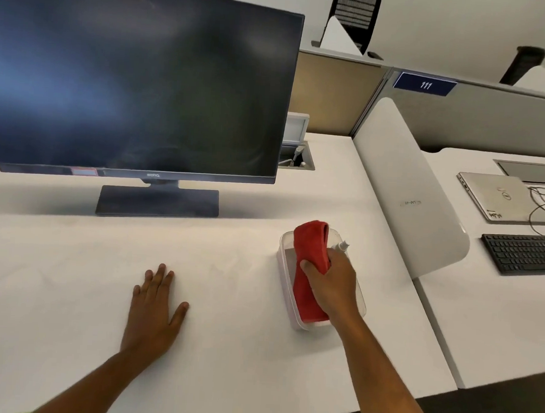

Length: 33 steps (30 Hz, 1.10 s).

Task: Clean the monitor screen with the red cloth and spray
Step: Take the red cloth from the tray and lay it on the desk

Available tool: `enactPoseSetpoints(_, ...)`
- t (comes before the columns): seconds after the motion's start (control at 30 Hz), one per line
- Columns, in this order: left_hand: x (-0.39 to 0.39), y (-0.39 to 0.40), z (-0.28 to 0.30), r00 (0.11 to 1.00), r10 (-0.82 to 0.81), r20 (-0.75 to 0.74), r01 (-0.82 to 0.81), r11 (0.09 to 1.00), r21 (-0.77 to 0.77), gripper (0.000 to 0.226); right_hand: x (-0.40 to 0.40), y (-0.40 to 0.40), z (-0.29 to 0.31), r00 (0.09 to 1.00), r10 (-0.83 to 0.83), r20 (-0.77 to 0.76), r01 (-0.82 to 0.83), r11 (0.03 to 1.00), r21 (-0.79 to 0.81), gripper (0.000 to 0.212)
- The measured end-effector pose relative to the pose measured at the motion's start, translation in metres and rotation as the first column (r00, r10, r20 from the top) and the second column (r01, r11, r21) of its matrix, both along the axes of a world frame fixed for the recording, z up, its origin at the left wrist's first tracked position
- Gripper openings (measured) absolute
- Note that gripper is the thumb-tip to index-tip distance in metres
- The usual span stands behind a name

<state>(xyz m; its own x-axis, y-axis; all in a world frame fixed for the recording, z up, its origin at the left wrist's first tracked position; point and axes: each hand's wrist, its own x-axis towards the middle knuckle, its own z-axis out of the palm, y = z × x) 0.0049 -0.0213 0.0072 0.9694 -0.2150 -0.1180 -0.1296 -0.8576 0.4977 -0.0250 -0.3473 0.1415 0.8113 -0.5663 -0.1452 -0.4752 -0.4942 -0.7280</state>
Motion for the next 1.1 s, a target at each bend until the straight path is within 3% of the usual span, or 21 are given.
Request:
enactPoseSetpoints(0.07, 0.004, -0.014, 0.02, 0.999, 0.034, -0.034, -0.039, 0.986, -0.165, 0.067, 0.0, 0.01, 0.02, 0.998, 0.011, 0.068, -0.006, 0.997, -0.072, 0.015)
enactPoseSetpoints(0.13, 0.006, -0.031, 0.053, 0.996, 0.022, -0.082, -0.053, 0.911, -0.408, 0.058, 0.002, 0.027, 0.039, 0.99, 0.048, 0.13, -0.029, 0.99, -0.14, 0.013)
enactPoseSetpoints(0.23, 0.009, -0.057, 0.117, 0.955, -0.123, -0.27, -0.103, 0.716, -0.691, 0.05, 0.005, 0.064, 0.061, 0.975, 0.111, 0.194, -0.069, 0.974, -0.215, 0.021)
enactPoseSetpoints(0.33, 0.008, -0.065, 0.162, 0.857, -0.308, -0.413, -0.254, 0.444, -0.859, 0.062, 0.008, 0.111, 0.066, 0.958, 0.212, 0.192, -0.161, 0.955, -0.249, 0.042)
enactPoseSetpoints(0.4, 0.007, -0.057, 0.174, 0.788, -0.368, -0.494, -0.397, 0.309, -0.864, 0.067, 0.008, 0.14, 0.06, 0.94, 0.301, 0.161, -0.262, 0.938, -0.228, 0.046)
enactPoseSetpoints(0.5, 0.006, -0.03, 0.168, 0.747, -0.266, -0.61, -0.581, 0.184, -0.793, 0.057, 0.002, 0.184, 0.038, 0.871, 0.465, 0.156, -0.453, 0.885, -0.11, 0.043)
enactPoseSetpoints(0.6, 0.007, 0.001, 0.146, 0.701, -0.096, -0.707, -0.684, 0.188, -0.704, 0.048, -0.008, 0.214, 0.016, 0.79, 0.599, 0.13, -0.601, 0.799, -0.024, 0.041)
enactPoseSetpoints(0.67, 0.007, 0.022, 0.132, 0.671, -0.084, -0.737, -0.714, 0.197, -0.672, 0.039, -0.009, 0.219, 0.007, 0.766, 0.623, 0.16, -0.633, 0.774, 0.018, 0.038)
enactPoseSetpoints(0.77, 0.008, 0.048, 0.118, 0.616, -0.159, -0.771, -0.751, 0.176, -0.636, 0.037, -0.006, 0.217, -0.003, 0.807, 0.506, 0.305, -0.545, 0.837, 0.052, 0.021)
enactPoseSetpoints(0.83, 0.009, 0.062, 0.113, 0.561, -0.205, -0.802, -0.792, 0.15, -0.592, 0.039, -0.001, 0.216, -0.014, 0.876, 0.34, 0.342, -0.375, 0.926, 0.039, 0.011)
enactPoseSetpoints(0.9, 0.012, 0.074, 0.109, 0.509, -0.244, -0.825, -0.83, 0.114, -0.546, 0.043, 0.007, 0.214, -0.023, 0.959, 0.12, 0.258, -0.16, 0.977, 0.14, 0.017)
enactPoseSetpoints(0.93, 0.013, 0.081, 0.108, 0.495, -0.262, -0.829, -0.841, 0.094, -0.532, 0.044, 0.012, 0.211, -0.026, 0.989, 0.04, 0.146, -0.08, 0.956, 0.282, 0.025)
enactPoseSetpoints(0.97, 0.014, 0.086, 0.107, 0.491, -0.28, -0.825, -0.844, 0.081, -0.53, 0.043, 0.016, 0.208, -0.028, 0.999, 0.035, 0.015, -0.038, 0.884, 0.466, 0.035)
enactPoseSetpoints(1.03, 0.014, 0.095, 0.105, 0.502, -0.303, -0.81, -0.834, 0.076, -0.546, 0.038, 0.019, 0.204, -0.036, 0.985, 0.139, -0.099, 0.004, 0.559, 0.829, 0.05)
enactPoseSetpoints(1.07, 0.014, 0.098, 0.104, 0.507, -0.306, -0.806, -0.831, 0.076, -0.551, 0.038, 0.018, 0.203, -0.04, 0.981, 0.165, -0.099, 0.028, 0.386, 0.922, 0.05)
enactPoseSetpoints(1.1, 0.014, 0.101, 0.102, 0.51, -0.303, -0.805, -0.829, 0.076, -0.554, 0.04, 0.016, 0.202, -0.042, 0.983, 0.16, -0.092, 0.044, 0.283, 0.958, 0.047)
